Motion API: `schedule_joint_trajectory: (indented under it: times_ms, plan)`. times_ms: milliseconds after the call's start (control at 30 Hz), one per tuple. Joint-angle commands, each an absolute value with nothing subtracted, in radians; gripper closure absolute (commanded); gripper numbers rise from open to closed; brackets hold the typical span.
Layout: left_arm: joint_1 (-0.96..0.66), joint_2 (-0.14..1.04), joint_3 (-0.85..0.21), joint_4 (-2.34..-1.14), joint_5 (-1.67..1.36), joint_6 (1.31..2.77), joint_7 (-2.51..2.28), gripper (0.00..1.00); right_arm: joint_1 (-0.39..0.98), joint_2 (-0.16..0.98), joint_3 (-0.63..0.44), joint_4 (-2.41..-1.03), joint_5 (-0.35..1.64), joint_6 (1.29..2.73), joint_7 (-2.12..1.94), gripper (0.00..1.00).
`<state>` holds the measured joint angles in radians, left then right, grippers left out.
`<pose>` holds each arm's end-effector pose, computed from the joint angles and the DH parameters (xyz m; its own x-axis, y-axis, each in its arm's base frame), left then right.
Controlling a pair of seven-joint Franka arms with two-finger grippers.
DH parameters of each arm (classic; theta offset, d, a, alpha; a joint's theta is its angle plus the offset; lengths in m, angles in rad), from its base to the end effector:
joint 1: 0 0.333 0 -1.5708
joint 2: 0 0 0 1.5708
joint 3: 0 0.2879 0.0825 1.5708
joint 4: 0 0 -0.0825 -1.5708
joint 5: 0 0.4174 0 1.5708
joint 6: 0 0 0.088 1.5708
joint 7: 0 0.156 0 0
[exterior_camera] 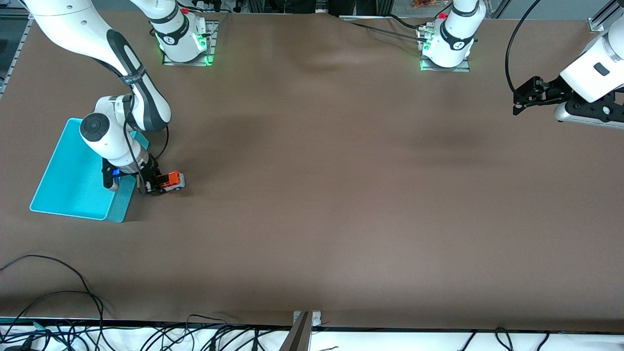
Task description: Wind up bus and store in blue box
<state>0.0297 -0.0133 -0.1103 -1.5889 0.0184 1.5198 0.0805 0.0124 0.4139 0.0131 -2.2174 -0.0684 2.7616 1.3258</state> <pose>0.5740 -0.0437 0.5418 0.9856 -0.1592 -0.0573 -0.1603 -0.9869 -0.0153 0.5744 0.0169 0.0962 0.3210 -0.9452 0.0586 -0.9379 -0.3259 -0.1186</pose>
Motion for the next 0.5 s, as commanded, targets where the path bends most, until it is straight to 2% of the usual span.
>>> schedule_joint_trajectory:
  times_ms: [0,467]
  plan:
    - [0.031,-0.006,-0.112,-1.578,0.009,1.525,0.083,0.0,0.002,0.348,0.02,-2.215,-0.092,2.723,1.298,1.0]
    - [0.031,-0.006,-0.112,-1.578,0.009,1.525,0.081,0.0,0.002,0.198,0.023,-2.143,-0.083,2.456,0.907,1.0]
